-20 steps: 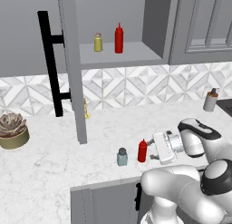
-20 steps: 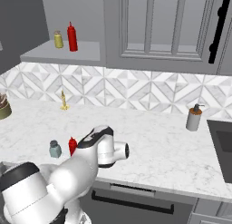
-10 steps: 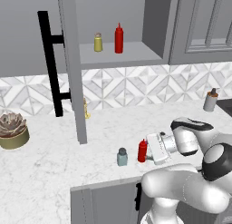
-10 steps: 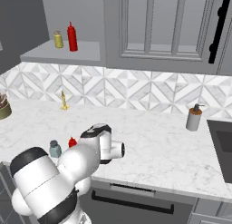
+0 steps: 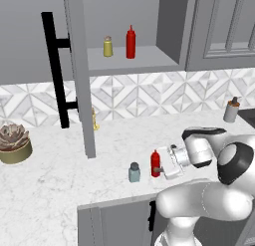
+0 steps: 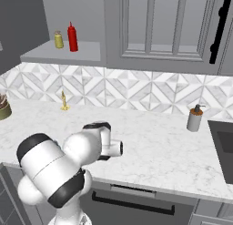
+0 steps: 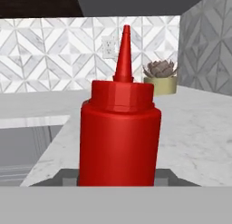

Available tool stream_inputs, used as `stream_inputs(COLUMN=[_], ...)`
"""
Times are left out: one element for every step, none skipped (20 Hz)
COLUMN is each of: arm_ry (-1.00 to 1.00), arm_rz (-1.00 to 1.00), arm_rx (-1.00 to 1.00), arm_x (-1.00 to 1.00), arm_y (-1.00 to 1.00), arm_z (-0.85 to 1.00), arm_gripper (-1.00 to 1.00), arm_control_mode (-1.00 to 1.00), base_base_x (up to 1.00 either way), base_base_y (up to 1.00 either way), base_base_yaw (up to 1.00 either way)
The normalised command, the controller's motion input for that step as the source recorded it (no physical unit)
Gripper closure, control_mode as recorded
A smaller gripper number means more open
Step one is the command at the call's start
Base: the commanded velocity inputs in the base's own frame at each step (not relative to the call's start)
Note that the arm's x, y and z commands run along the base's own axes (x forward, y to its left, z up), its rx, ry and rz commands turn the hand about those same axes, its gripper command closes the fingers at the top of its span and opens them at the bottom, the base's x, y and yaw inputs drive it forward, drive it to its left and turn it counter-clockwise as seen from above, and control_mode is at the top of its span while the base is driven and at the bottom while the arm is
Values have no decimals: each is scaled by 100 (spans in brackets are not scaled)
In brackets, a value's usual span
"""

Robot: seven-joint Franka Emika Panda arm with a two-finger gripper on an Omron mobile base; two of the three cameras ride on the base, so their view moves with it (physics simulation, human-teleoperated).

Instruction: Put the shaker and condiment bottle from the counter next to their counterparts in the cabinet.

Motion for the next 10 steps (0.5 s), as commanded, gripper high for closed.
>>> stream_inputs(arm_ry=[-3, 0, 0, 0, -19, -6, -2, 0, 0, 0], arm_rz=[-14, -17, -25, -31, -45, -32, -31, -30, -30, -31], arm_rx=[0, 0, 0, 0, -4, 0, 0, 1, 1, 0], arm_x=[-21, -30, -40, -38, -50, -60, -56, -59, -63, -53], arm_y=[0, -4, -1, -16, -22, -16, 0, 0, 0, 0], arm_z=[44, 65, 68, 83, 81, 81, 84, 100, 100, 100], arm_gripper=[100, 100, 100, 100, 100, 100, 100, 100, 100, 100], arm_control_mode=[-100, -100, -100, -100, -100, -100, -100, -100, -100, -100], base_base_x=[0, 0, 0, 0, 0, 0, 0, 0, 0, 0], base_base_y=[0, 0, 0, 0, 0, 0, 0, 0, 0, 0], base_base_yaw=[0, 0, 0, 0, 0, 0, 0, 0, 0, 0])
